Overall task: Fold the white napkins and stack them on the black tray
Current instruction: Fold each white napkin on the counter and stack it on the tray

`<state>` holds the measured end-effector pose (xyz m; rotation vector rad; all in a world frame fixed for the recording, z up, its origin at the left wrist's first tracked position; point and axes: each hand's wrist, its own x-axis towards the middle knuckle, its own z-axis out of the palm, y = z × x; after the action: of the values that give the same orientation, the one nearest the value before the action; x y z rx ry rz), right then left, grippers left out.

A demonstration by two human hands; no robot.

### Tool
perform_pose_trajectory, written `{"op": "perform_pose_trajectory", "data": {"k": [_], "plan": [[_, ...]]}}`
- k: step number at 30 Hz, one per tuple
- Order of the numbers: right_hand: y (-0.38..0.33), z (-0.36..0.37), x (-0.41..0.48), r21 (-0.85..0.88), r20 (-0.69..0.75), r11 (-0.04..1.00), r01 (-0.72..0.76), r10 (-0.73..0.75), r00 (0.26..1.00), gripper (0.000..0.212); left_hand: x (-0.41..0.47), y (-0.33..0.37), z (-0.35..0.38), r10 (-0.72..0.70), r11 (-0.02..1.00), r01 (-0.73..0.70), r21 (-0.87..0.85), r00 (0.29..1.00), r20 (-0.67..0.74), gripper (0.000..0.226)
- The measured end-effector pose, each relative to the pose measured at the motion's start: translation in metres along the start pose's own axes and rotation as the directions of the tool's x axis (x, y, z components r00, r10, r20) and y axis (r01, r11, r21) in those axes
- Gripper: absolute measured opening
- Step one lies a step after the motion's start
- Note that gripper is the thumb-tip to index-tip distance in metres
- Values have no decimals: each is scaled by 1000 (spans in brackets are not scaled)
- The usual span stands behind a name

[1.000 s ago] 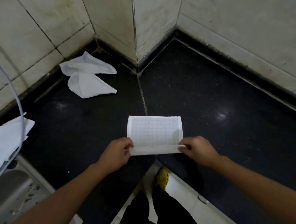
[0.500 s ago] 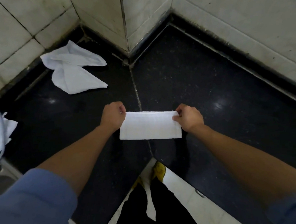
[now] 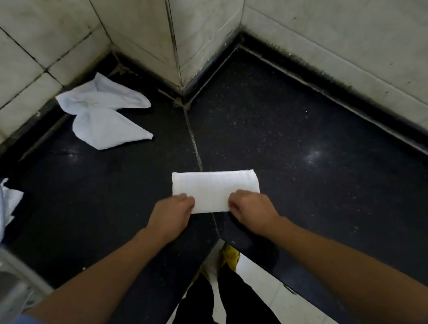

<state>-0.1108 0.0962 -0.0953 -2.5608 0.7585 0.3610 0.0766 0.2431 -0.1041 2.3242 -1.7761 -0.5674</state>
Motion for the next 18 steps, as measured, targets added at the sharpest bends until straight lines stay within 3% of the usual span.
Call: {"op": "perform_pose_trajectory", "data": {"k": [2,5,8,10,12,15,18], "plan": [[8,6,-11,22,32,998,-61,60,998,21,-16,-12,6,-109,993,111,-29,992,69,12],[32,5,-25,67,-13,978,-198,200,980,18,-23,-26,7,-156,983,160,-85,986,49,10],[42,-4,-30,13,23,967,-254,253,967,19,-20,-26,0,-104,993,106,-50,993,48,11],[42,-13,-24,18,-31,953,-302,302,953,21,-15,-25,-6,-40,999,40,11,999,-36,4],[38,-21,-11,70,-103,922,-382,387,916,23,-7,-24,-11,12,996,-4,84,995,-94,18],[25,-23,8,80,-92,862,-501,507,857,35,4,-25,-15,-36,988,20,151,994,106,50],[16,-23,20,157,0,765,-624,632,775,39,7,-29,-15,-91,981,51,188,973,212,61]]}}
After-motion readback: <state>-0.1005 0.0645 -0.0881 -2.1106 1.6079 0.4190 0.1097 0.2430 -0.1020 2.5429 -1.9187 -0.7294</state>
